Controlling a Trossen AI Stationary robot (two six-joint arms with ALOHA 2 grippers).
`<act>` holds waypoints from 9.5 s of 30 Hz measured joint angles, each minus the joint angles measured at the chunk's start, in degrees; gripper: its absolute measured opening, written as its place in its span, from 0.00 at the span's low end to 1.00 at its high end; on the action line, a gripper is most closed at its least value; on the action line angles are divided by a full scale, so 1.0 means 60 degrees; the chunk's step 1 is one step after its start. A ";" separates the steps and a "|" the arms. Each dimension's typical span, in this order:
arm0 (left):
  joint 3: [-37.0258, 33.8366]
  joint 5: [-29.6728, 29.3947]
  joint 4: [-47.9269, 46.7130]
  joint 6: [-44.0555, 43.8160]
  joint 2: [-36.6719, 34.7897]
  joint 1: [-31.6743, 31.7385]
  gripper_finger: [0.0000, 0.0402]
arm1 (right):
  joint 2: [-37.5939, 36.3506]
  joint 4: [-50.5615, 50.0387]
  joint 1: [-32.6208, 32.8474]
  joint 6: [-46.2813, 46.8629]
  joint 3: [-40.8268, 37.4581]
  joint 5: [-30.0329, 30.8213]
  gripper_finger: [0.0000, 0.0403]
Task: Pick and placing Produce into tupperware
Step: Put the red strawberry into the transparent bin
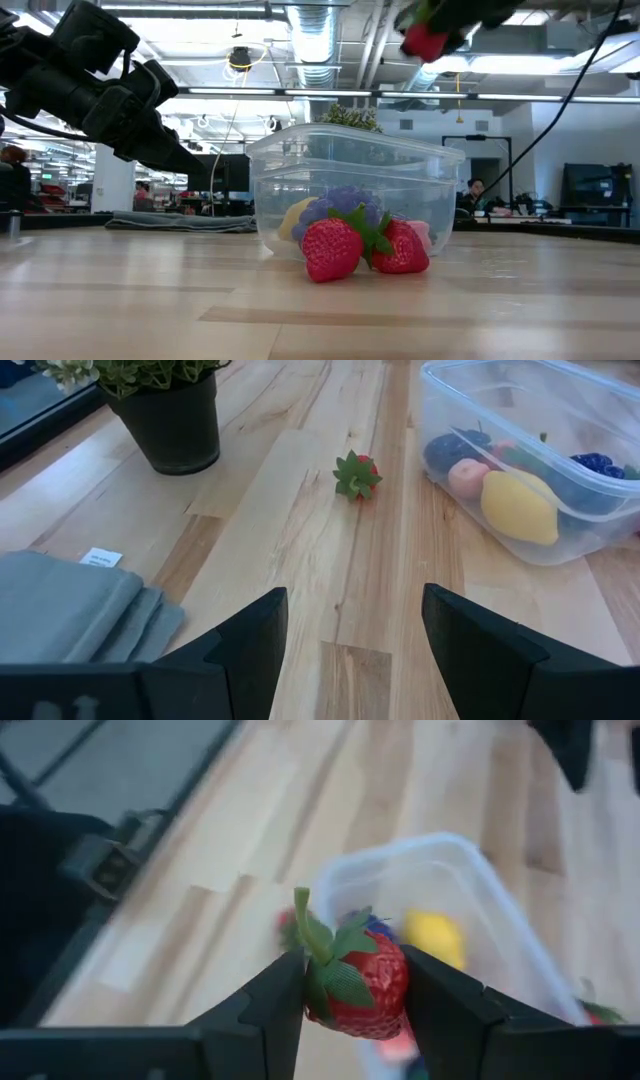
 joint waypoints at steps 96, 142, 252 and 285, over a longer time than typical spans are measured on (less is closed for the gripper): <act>0.6822 0.5867 -0.1284 0.6201 0.7937 0.2346 0.56 | -0.2654 0.1198 0.7080 0.6400 -0.3797 1.1145 0.42; 0.7366 0.4682 -0.1189 0.6572 0.8615 0.1544 0.53 | -0.2654 0.1178 0.7382 0.6200 -0.3790 1.1246 0.42; 0.7665 0.3656 -0.5603 0.5870 0.6267 0.1689 0.36 | -0.2657 0.0981 0.7404 0.6229 -0.3790 1.1213 0.33; 0.7665 0.3115 -0.4720 0.5279 0.4299 -0.1624 0.36 | -0.2654 0.1009 0.7401 0.6229 -0.3790 1.1213 0.33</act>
